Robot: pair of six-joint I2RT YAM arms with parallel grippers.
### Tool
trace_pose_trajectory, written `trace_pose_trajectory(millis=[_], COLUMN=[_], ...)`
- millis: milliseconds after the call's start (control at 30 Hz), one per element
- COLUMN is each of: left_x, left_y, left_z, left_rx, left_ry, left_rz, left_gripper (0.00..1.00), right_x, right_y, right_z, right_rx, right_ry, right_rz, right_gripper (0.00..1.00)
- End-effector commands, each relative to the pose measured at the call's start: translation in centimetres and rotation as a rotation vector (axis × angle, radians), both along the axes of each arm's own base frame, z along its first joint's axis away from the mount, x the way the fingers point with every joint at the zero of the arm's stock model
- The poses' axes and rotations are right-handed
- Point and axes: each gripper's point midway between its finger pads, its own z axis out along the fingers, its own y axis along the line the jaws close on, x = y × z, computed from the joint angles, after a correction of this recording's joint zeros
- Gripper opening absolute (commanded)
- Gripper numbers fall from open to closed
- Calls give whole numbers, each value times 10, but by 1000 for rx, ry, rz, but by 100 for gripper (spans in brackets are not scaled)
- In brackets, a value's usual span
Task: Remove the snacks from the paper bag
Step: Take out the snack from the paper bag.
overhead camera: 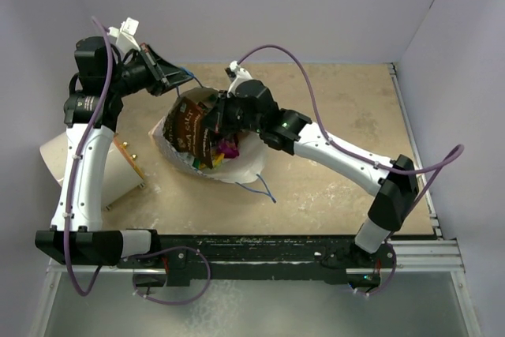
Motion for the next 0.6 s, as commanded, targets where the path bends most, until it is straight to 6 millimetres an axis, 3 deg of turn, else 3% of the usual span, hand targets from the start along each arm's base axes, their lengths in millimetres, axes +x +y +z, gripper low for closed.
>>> trace_pose_trajectory(millis=[0,133,333,567], left_x=[-7,-3,4,12], left_y=[-4,0,1,5], left_z=[30,29,26,19], left_rx=[3,25,26,54], left_ry=[-130,-143,-132,-111], left_rz=[-31,-6,3,26], left_gripper=[0,0,0,0], right_x=[-4,-13,-33,-54], right_y=[-16,-30,-66,-117], right_z=[92,124,173,201], right_rx=[113,150,203,141], right_ry=[-190,-266,-392,-476], right_rz=[47,124,200,171], right_gripper=[0,0,0,0])
